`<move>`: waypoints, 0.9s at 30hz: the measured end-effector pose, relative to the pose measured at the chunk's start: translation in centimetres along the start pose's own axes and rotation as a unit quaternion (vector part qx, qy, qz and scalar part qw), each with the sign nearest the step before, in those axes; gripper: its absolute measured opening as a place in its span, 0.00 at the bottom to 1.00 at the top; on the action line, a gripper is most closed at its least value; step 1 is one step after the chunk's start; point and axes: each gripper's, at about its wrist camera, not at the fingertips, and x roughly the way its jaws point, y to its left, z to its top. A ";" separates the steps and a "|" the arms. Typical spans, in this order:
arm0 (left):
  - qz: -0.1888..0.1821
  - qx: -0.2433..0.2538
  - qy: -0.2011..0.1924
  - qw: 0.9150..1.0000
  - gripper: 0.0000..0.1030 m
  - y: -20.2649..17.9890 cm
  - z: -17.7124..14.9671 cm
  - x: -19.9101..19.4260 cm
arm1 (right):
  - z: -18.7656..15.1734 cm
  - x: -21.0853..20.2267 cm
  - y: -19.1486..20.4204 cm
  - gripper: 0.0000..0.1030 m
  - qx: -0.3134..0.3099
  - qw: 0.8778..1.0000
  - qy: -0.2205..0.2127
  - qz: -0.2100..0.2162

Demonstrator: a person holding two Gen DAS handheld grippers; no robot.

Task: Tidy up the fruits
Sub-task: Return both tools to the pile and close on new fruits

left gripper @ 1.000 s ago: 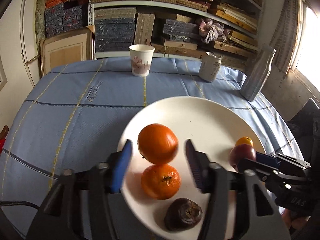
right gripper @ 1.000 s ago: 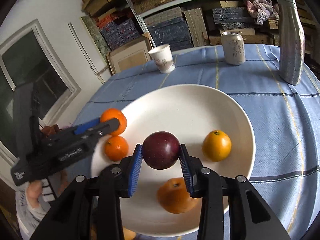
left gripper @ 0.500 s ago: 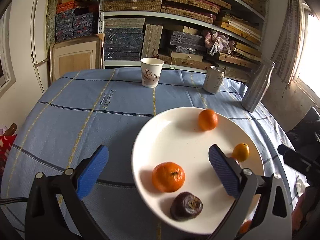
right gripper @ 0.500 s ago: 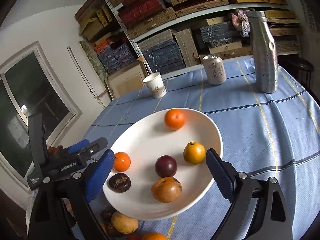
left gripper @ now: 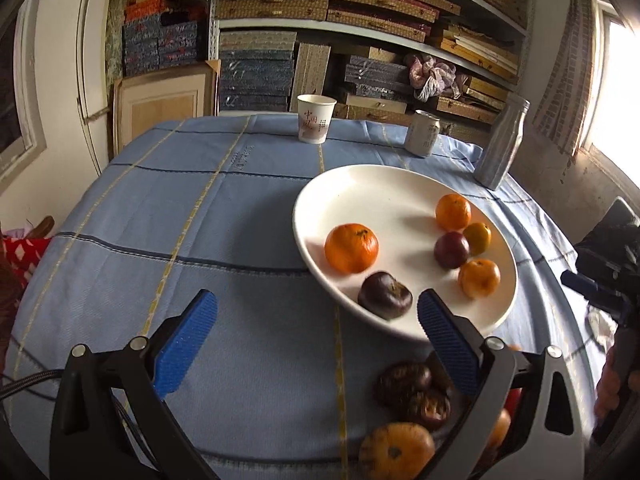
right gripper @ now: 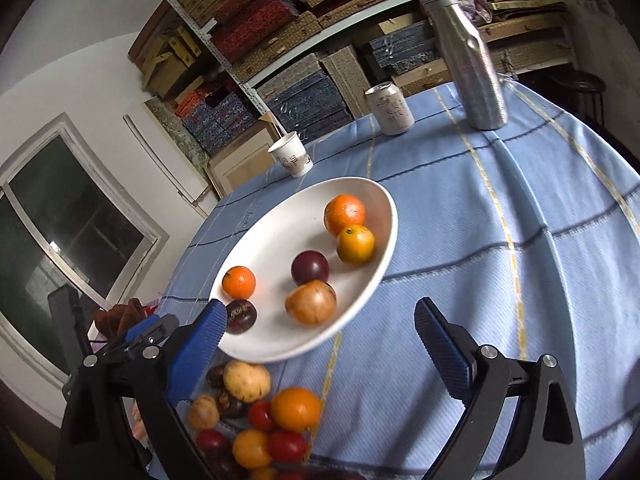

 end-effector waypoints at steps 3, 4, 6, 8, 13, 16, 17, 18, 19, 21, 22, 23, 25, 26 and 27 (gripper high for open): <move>0.006 0.030 -0.005 1.000 0.96 -0.7 -1.8 -1.6 | -0.9 -1.5 -0.5 0.96 0.006 1.000 -0.013 -0.001; 0.009 0.042 -0.005 0.999 0.96 -1.0 -2.7 -2.2 | -1.2 -2.0 -0.8 0.96 0.008 1.000 -0.016 -0.003; 0.008 0.058 -0.002 0.998 0.96 -1.5 -4.0 -2.9 | -1.7 -2.8 -1.4 0.96 0.015 1.000 -0.022 -0.006; 0.006 0.080 0.003 0.997 0.96 -2.2 -5.5 -3.6 | -2.2 -3.6 -2.1 0.96 0.024 0.999 -0.026 -0.004; 0.020 0.122 0.003 0.992 0.96 -3.9 -7.1 -4.2 | -3.1 -4.7 -3.7 0.96 0.049 0.998 -0.036 -0.006; 0.021 0.131 0.003 0.991 0.96 -4.3 -7.2 -4.2 | -3.5 -5.2 -4.2 0.96 0.058 0.997 -0.041 -0.005; 0.020 0.131 0.009 0.991 0.96 -4.3 -7.3 -3.9 | -3.6 -5.2 -4.2 0.96 0.058 0.997 -0.040 -0.005; 0.020 0.129 0.014 0.991 0.96 -4.3 -7.3 -3.7 | -3.7 -5.2 -4.2 0.96 0.058 0.998 -0.038 -0.004; 0.020 0.127 0.022 0.991 0.96 -4.2 -7.3 -3.4 | -3.8 -5.1 -4.2 0.96 0.056 0.998 -0.036 -0.004; 0.015 0.123 0.036 0.992 0.96 -4.0 -7.3 -2.8 | -4.0 -5.1 -3.9 0.96 0.049 0.998 -0.032 -0.002; 0.013 0.121 0.042 0.992 0.96 -3.8 -7.2 -2.6 | -4.2 -5.0 -3.5 0.96 0.041 0.999 -0.029 -0.001; 0.009 0.117 0.051 0.992 0.96 -3.7 -7.2 -2.2 | -4.3 -5.1 -3.2 0.96 0.035 0.999 -0.029 -0.001; 0.000 0.110 0.057 0.992 0.96 -3.4 -7.1 -1.9 | -4.6 -5.3 -2.5 0.96 0.018 0.999 -0.029 0.001; -0.003 0.107 0.059 0.992 0.96 -3.3 -7.1 -1.8 | -4.8 -5.3 -2.2 0.96 0.011 1.000 -0.028 0.002; -0.007 0.105 0.063 0.992 0.96 -3.2 -7.1 -1.6 | -5.0 -5.2 -1.8 0.96 0.002 1.000 -0.026 0.003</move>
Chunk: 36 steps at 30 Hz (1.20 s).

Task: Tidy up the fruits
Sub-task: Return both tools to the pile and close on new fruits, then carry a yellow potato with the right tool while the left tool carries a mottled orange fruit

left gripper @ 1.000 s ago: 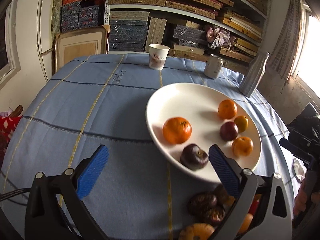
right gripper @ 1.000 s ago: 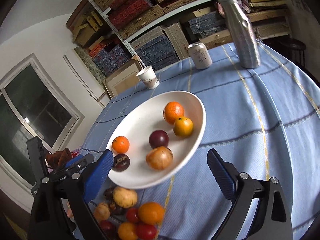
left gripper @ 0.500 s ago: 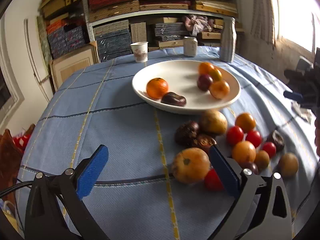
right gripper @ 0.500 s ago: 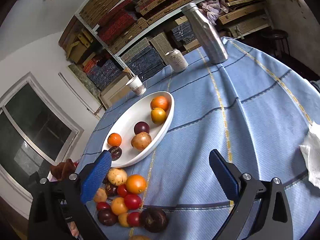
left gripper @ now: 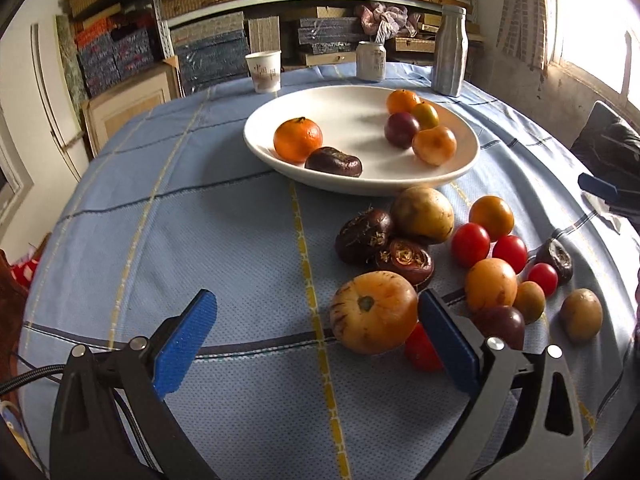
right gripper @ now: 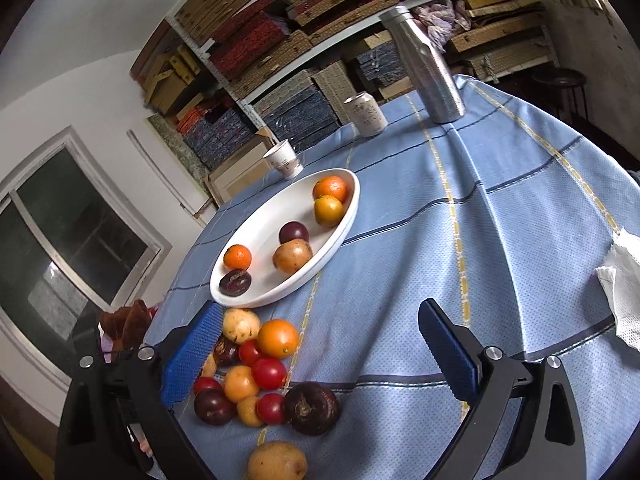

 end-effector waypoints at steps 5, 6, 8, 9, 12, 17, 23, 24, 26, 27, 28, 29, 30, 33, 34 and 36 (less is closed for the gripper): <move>-0.024 -0.015 0.007 1.000 0.95 0.5 0.1 0.7 | -0.8 0.0 1.1 0.96 -0.032 0.999 0.006 0.006; -0.029 -0.014 0.006 0.999 0.93 0.4 0.1 0.6 | -1.0 -0.2 1.4 0.96 -0.041 0.999 0.005 0.008; -0.052 -0.008 0.003 0.999 0.72 0.0 0.0 0.4 | -1.2 -0.5 2.0 0.96 -0.057 0.998 0.004 0.016; -0.065 -0.005 0.004 0.998 0.63 -0.2 0.0 0.5 | -1.3 -0.6 2.2 0.96 -0.062 0.998 0.004 0.019; -0.068 -0.003 0.005 0.998 0.60 -0.3 0.0 0.6 | -1.9 -0.7 2.9 0.96 -0.077 0.997 0.008 0.022; -0.093 -0.004 0.010 0.996 0.47 -0.6 0.0 0.7 | -3.0 -0.9 4.0 0.96 -0.100 0.994 0.018 0.027; -0.095 -0.007 0.012 0.995 0.44 -0.7 -0.2 0.4 | -4.3 -1.5 5.0 0.96 -0.121 0.992 0.030 0.026; -0.094 -0.008 0.013 0.995 0.44 -0.7 -0.2 0.3 | -4.6 -1.6 5.2 0.96 -0.124 0.991 0.034 0.026; -0.086 -0.006 0.011 0.996 0.44 -0.9 -0.3 0.2 | -5.1 -1.8 5.4 0.96 -0.129 0.990 0.043 0.027; -0.083 -0.006 0.009 0.997 0.44 -0.9 -0.4 0.1 | -5.4 -1.9 5.6 0.95 -0.134 0.989 0.049 0.027; -0.079 -0.006 0.007 0.997 0.44 -0.9 -0.5 -0.1 | -5.7 -1.9 5.8 0.93 -0.140 0.988 0.055 0.025; -0.075 -0.008 0.006 0.997 0.44 -0.8 -0.6 -0.3 | -6.1 -2.0 6.0 0.88 -0.147 0.987 0.062 0.022; -0.074 -0.010 0.006 0.997 0.44 -0.8 -0.6 -0.3 | -6.5 -2.2 6.2 0.84 -0.153 0.986 0.071 0.020; -0.075 -0.013 0.007 0.997 0.44 -0.6 -0.6 -0.3 | -7.7 -1.9 6.3 0.70 -0.166 0.981 0.105 0.000; -0.074 -0.012 0.007 0.997 0.44 -0.7 -0.6 -0.3 | -8.0 -1.6 6.1 0.68 -0.166 0.979 0.119 -0.005; -0.074 -0.011 0.008 0.997 0.44 -0.7 -0.6 -0.2 | -8.6 -1.0 5.8 0.54 -0.163 0.976 0.143 -0.014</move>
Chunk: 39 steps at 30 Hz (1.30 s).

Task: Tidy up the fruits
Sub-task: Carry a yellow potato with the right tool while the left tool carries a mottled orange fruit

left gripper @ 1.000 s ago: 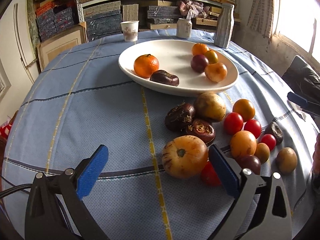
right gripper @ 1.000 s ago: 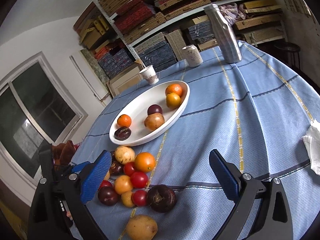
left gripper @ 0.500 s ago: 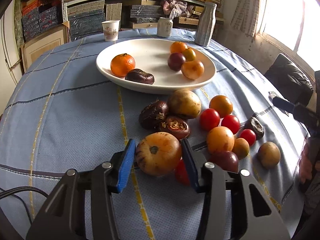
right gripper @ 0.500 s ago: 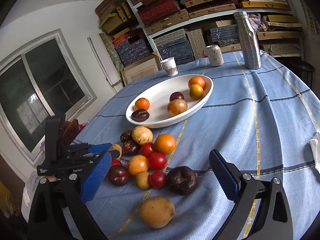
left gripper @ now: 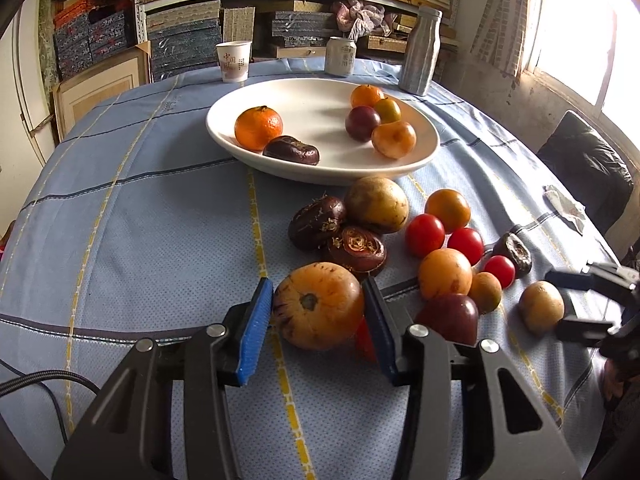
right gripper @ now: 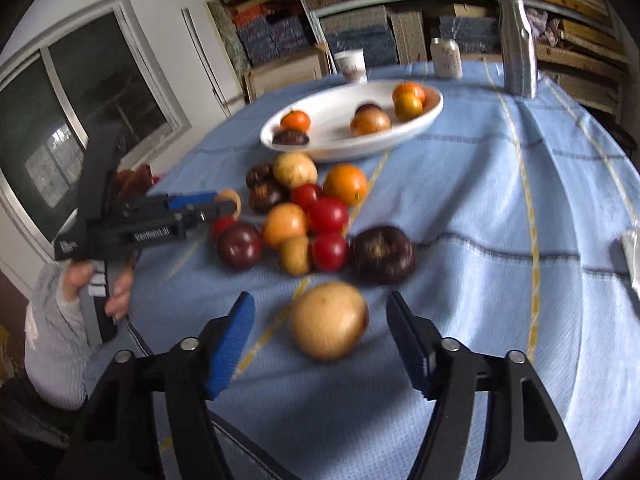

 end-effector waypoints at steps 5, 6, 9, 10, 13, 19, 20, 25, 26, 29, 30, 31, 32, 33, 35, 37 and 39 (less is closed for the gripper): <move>-0.002 -0.002 0.002 1.000 0.44 0.1 0.0 0.1 | -0.2 0.7 0.2 0.48 -0.007 1.000 0.022 -0.012; -0.003 -0.002 0.003 1.000 0.44 0.1 0.1 0.1 | -0.3 0.7 0.3 0.46 -0.008 1.000 0.024 -0.014; -0.004 -0.003 0.002 1.000 0.44 0.1 0.1 0.1 | -0.5 0.7 0.2 0.42 -0.004 1.000 0.024 -0.014; -0.004 -0.001 0.000 1.000 0.44 0.1 0.0 0.1 | -0.5 0.6 0.1 0.42 -0.003 1.000 0.023 -0.011; -0.004 0.000 -0.009 1.000 0.43 -0.1 0.0 -0.3 | -0.4 0.5 -0.1 0.42 0.004 1.000 0.019 -0.003; 0.014 -0.006 -0.062 0.998 0.43 0.4 0.6 -3.0 | 0.5 -1.1 -1.5 0.41 0.038 0.999 -0.008 0.015; 0.013 -0.014 -0.069 0.997 0.43 0.7 1.2 -3.6 | 1.3 -1.9 -1.6 0.41 0.037 0.999 -0.018 0.012; 0.040 -0.033 -0.115 0.992 0.43 2.3 6.7 -6.5 | 7.9 -6.7 -1.6 0.41 0.018 0.994 -0.105 -0.016; 0.048 -0.034 -0.124 0.991 0.43 2.4 8.2 -7.0 | 9.2 -7.3 -1.4 0.41 0.013 0.992 -0.123 -0.020; 0.069 -0.028 -0.141 0.987 0.43 1.9 11.0 -7.4 | 14.0 -8.2 -1.0 0.41 0.011 0.985 -0.171 -0.012; 0.074 -0.027 -0.145 0.986 0.43 1.7 12.0 -7.2 | 15.1 -7.9 -1.0 0.41 0.015 0.984 -0.180 -0.009; 0.075 -0.028 -0.146 0.986 0.43 1.5 13.0 -6.8 | 16.4 -7.2 -1.0 0.41 0.018 0.982 -0.188 -0.008; 0.076 -0.032 -0.145 0.986 0.43 1.5 13.8 -6.2 | 17.5 -6.3 -1.0 0.41 0.020 0.982 -0.190 -0.007; 0.075 -0.034 -0.144 0.986 0.43 1.4 14.3 -5.6 | 18.4 -5.1 -0.9 0.41 0.021 0.982 -0.189 -0.007; 0.080 -0.041 -0.137 0.986 0.43 1.5 15.3 -3.8 | 19.9 -1.7 -1.1 0.41 0.023 0.985 -0.170 -0.010; 0.086 -0.049 -0.125 0.987 0.43 2.0 16.2 -1.3 | 20.5 1.4 -1.4 0.41 0.021 0.989 -0.147 -0.018; 0.090 -0.058 -0.106 0.989 0.43 2.6 16.7 1.6 | 20.6 4.6 -1.6 0.41 0.018 0.992 -0.124 -0.029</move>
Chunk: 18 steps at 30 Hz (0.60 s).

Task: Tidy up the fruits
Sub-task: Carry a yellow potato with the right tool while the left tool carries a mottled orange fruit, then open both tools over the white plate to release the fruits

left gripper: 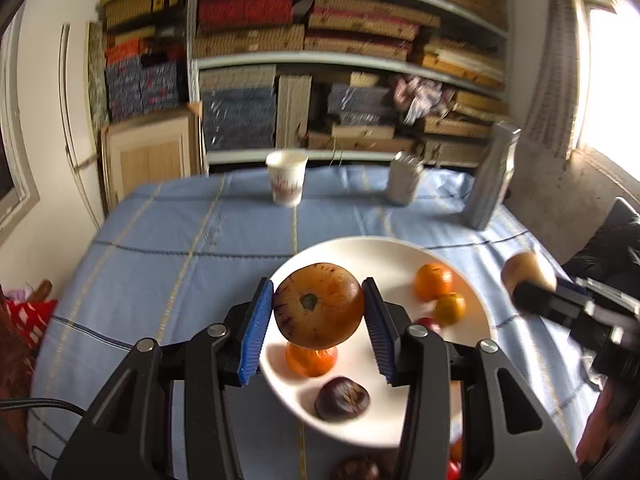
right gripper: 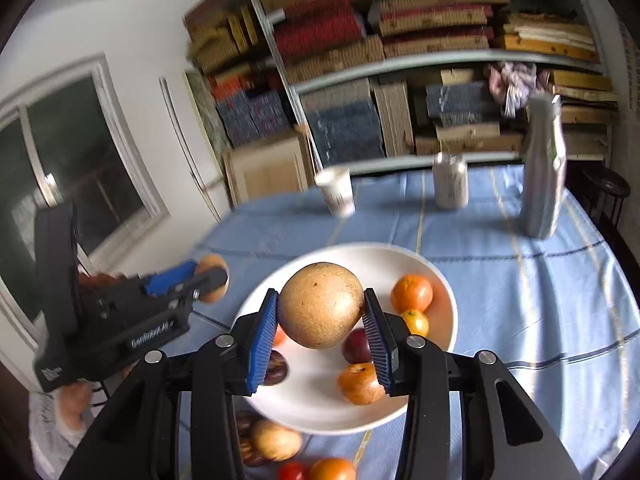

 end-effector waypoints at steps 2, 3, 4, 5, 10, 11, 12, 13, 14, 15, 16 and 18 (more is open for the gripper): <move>0.001 -0.001 0.016 1.000 0.43 0.2 -0.4 2.3 | -0.8 1.9 0.4 0.41 -0.006 1.000 0.016 -0.002; 0.001 -0.001 0.024 1.000 0.43 0.3 -0.5 3.5 | -1.2 3.0 0.4 0.41 -0.010 1.000 0.025 0.000; -0.002 -0.003 0.030 1.000 0.43 0.5 -0.6 4.5 | -1.5 3.6 0.6 0.41 -0.015 0.999 0.031 0.003; -0.007 -0.008 0.034 0.999 0.43 0.8 -0.7 5.3 | -1.9 4.1 0.9 0.41 -0.022 0.999 0.036 0.004; -0.027 -0.019 0.051 0.998 0.44 1.5 -1.0 8.0 | -3.2 6.4 2.5 0.43 -0.073 0.995 0.065 -0.011; -0.026 -0.017 0.054 0.998 0.44 1.5 -1.1 8.5 | -3.4 6.8 2.7 0.45 -0.080 0.994 0.073 -0.010; -0.028 -0.016 0.056 0.998 0.44 1.4 -1.2 8.7 | -3.5 7.0 2.8 0.52 -0.086 0.993 0.078 -0.010; -0.029 -0.014 0.057 0.998 0.46 1.5 -1.3 8.9 | -3.8 6.8 2.8 0.55 -0.086 0.993 0.077 -0.013; -0.030 -0.013 0.058 0.998 0.49 1.5 -1.3 9.0 | -3.9 6.7 2.8 0.58 -0.085 0.993 0.077 -0.014; -0.030 -0.015 0.056 0.998 0.56 1.5 -1.3 8.9 | -3.9 6.5 2.8 0.59 -0.082 0.993 0.079 -0.011; -0.030 -0.019 0.051 0.998 0.66 1.5 -1.2 8.6 | -3.8 6.4 2.8 0.59 -0.079 0.994 0.079 -0.009; -0.028 -0.023 0.035 0.999 0.72 1.6 -0.8 7.7 | -3.5 5.6 2.7 0.60 -0.072 0.995 0.069 -0.006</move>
